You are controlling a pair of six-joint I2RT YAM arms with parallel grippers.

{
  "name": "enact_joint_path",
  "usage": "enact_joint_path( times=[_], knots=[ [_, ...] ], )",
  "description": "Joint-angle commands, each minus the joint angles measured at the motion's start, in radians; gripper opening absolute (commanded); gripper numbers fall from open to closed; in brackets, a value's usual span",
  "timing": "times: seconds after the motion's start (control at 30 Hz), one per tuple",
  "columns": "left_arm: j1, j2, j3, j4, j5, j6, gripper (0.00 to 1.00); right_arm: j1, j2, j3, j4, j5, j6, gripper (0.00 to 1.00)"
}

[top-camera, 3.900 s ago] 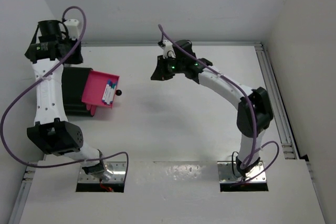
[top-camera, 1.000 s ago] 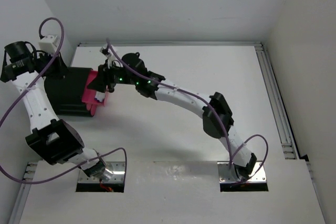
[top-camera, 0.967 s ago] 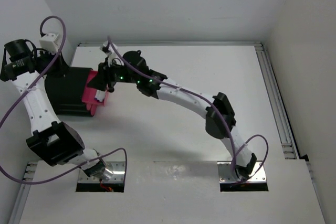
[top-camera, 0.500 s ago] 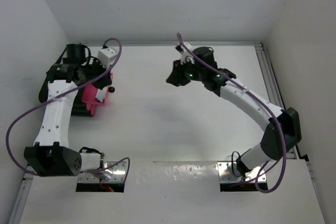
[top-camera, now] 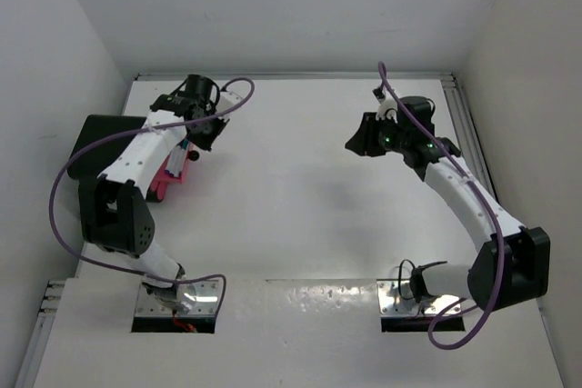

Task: Sort the stationery into containers
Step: Close the drawer in the storage box, then reset both arms

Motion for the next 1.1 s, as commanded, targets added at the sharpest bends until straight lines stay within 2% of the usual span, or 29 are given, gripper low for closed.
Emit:
enact_joint_path(
  times=[0.0, 0.27, 0.43, 1.07],
  knots=[
    [-0.015, 0.051, 0.068, 0.036, -0.172, -0.049, 0.0, -0.022, -0.039, -0.038, 0.034, -0.042, 0.032, 0.28],
    [-0.015, 0.137, 0.124, 0.037, -0.37, -0.03, 0.0, -0.046, -0.036, -0.052, 0.035, -0.085, 0.063, 0.28],
    [0.007, 0.134, 0.104, 0.082, -0.457, 0.02, 0.0, -0.052, -0.022, -0.041, 0.032, -0.1, 0.07, 0.28],
    [0.188, 0.186, 0.119, 0.106, -0.493, 0.155, 0.0, -0.069, 0.025, -0.006, 0.038, -0.131, 0.103, 0.29]
  ],
)
